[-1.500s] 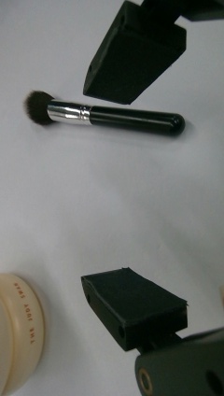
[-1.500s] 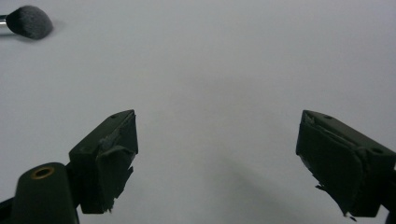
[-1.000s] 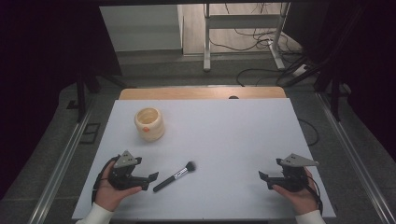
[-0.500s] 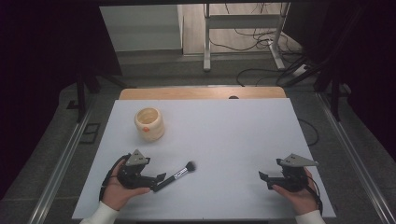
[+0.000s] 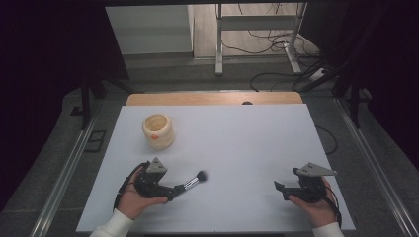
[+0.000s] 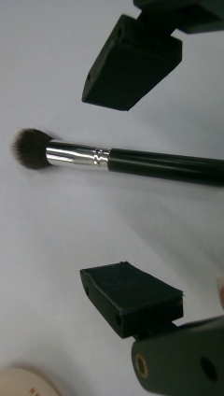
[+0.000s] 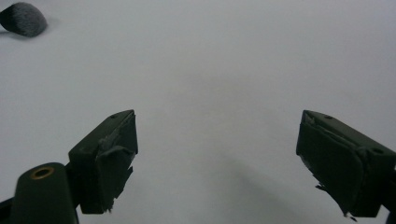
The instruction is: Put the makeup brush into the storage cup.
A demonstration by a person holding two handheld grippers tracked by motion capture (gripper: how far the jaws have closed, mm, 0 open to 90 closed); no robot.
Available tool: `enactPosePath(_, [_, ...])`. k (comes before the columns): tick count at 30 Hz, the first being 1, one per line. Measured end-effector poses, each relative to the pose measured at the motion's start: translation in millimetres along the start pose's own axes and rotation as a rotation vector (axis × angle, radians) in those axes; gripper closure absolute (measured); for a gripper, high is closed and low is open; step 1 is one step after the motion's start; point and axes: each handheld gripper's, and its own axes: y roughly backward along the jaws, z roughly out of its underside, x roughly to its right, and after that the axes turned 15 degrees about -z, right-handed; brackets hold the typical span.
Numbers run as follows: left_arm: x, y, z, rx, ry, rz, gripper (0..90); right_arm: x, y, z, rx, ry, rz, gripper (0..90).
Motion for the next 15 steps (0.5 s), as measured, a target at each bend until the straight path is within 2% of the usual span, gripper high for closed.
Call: enactPosePath(15, [6.7, -7.3, -8.5, -0.057, -0.035, 0.014, 16.5, -1.8, 0.8, -0.1, 0.006, -0.004, -0.001, 13.4])
